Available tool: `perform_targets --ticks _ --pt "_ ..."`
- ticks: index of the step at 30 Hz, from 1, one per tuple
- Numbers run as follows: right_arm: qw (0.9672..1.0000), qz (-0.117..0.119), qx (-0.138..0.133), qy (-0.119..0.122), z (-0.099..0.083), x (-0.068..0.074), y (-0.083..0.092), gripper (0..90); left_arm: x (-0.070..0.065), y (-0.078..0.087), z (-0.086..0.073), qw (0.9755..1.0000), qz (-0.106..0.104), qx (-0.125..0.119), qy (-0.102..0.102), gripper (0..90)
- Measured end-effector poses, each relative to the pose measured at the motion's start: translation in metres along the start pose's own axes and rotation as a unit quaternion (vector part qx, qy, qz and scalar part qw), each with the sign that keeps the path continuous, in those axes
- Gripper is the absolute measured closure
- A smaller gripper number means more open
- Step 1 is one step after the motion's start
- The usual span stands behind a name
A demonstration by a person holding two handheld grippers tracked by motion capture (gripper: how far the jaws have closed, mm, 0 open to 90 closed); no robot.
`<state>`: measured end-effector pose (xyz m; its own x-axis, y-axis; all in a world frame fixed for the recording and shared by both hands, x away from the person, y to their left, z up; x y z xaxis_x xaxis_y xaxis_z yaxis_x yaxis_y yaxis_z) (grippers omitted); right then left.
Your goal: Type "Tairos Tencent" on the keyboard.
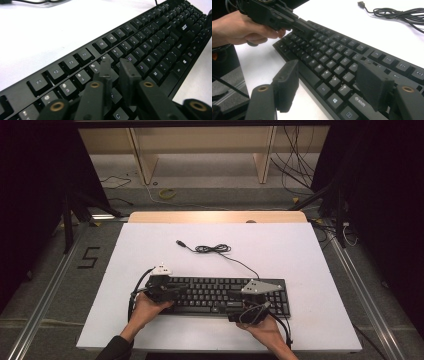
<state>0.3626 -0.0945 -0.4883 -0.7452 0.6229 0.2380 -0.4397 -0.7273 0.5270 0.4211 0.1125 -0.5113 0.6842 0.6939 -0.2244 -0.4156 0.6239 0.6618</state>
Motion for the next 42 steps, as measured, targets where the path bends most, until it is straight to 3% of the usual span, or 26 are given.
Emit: perform_targets --ticks 4,30,42 --pt "1.0 -0.001 0.002 0.0 -0.001 0.0 0.001 35.8 0.0 -0.004 0.0 1.0 0.002 0.004 -0.003 88.6" --pt "0.9999 -0.002 -0.008 0.006 -0.007 0.0 0.011 34.1 -0.001 -0.019 -0.002 0.9993 0.006 0.037 -0.005 89.1" --pt "1.0 -0.004 -0.008 0.003 -0.008 -0.001 0.014 34.1 -0.003 -0.02 -0.002 0.9993 0.002 0.036 -0.007 89.2"
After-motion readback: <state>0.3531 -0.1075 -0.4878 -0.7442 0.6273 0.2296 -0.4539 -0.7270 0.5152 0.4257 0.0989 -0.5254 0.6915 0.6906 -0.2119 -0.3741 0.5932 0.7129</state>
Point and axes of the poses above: each handheld gripper's, and its own axes: y roughly backward along the jaws, z roughly out of its top, x roughly to its left, the point moved 7 cm from there along -y, roughly forward along the jaws, and after that the axes turned 2 degrees about x, right-handed, at the moved point
